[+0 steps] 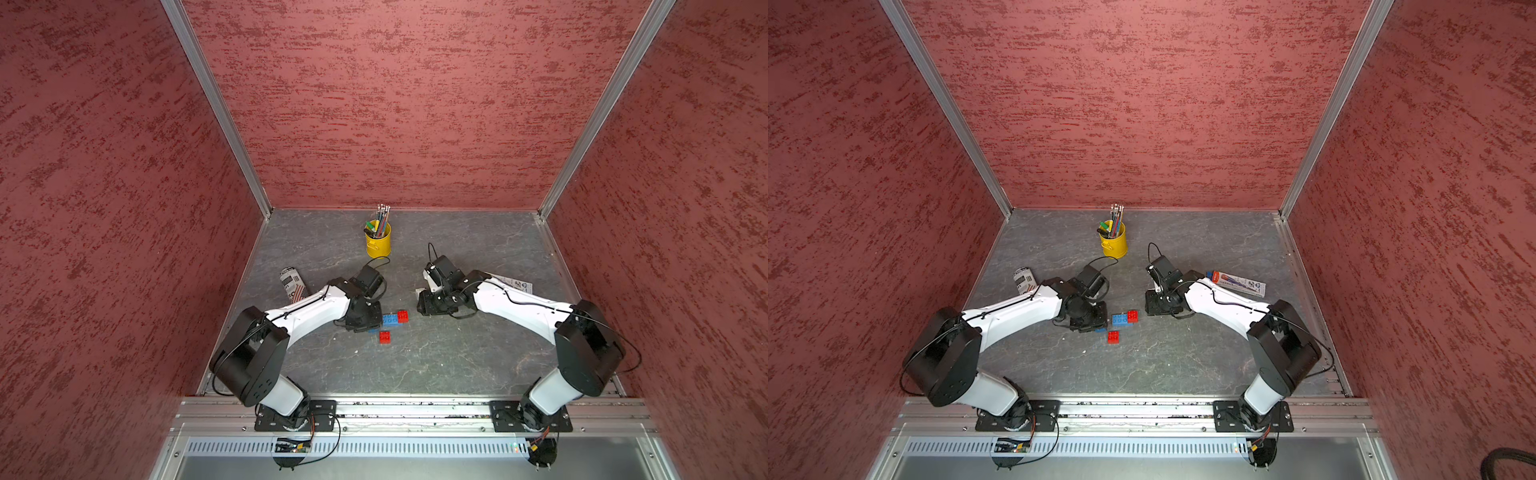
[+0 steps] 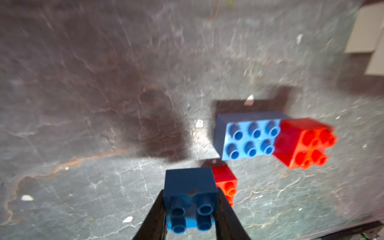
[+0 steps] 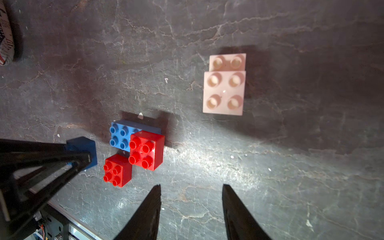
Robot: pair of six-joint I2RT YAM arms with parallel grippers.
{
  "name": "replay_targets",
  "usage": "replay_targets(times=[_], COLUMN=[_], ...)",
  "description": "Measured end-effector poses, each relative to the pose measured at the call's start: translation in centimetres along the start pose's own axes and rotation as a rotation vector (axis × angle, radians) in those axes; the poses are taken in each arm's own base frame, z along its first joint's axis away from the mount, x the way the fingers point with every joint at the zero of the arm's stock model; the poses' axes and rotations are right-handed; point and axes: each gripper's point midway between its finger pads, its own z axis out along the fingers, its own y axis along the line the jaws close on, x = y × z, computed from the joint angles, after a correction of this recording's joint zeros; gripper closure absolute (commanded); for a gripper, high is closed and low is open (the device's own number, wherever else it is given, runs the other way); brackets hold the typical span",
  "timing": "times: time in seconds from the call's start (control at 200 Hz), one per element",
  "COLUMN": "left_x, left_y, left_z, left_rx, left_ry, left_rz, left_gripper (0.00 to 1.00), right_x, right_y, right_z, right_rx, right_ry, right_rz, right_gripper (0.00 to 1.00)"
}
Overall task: Assemble the letter y with lego
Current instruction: Assemble the lego brick with the lego brick.
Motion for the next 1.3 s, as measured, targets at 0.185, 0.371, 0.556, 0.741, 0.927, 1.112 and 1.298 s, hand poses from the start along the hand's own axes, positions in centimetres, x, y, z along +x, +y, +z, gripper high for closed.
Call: replay_targets(times=[0.185, 0.371, 0.556, 0.741, 0.927, 1.112, 1.298], left_x=[-2.2, -3.0, -2.4, -2.0, -1.9, -2.0, -1.9], left_y=[-1.2, -2.1, -2.2, -2.4, -2.8, -2.9, -2.4], left_z=[-0.8, -0.3, 0.8, 1.5, 1.9, 1.9, 1.9], left_rx=[0.050, 0.070, 0.070, 0.062, 0.054, 0.021, -0.010], left_ry=[-0.020, 0.010, 0.058, 0.083, 0.093, 0.093, 0.089], left_rz=[-0.008, -0.007, -0.008, -0.002, 0.009, 0.020, 0.020], left_gripper=[0.84, 0.85, 0.87, 0.87, 0.87, 0.89, 0.90], right_x=[0.5, 0.6, 0.8, 0.9, 0.8, 0.8, 1.0], right_y=[-0.1, -0.1, -0.3, -0.3, -0.3, -0.3, -0.4], right_z=[0.2, -0.1, 0.1, 0.1, 0.1, 0.1, 0.2], right_rx=[-0.007, -0.017, -0.018, -0.018, -0.019, -0.021, -0.020], right_ry=[0.009, -0.003, -0.003, -0.003, -0.006, -0.007, -0.006], right_rz=[0.001, 0.000, 0.007, 0.013, 0.014, 0.015, 0.022], right_gripper=[0.50, 0.50, 0.50, 0.50, 0.50, 0.51, 0.51])
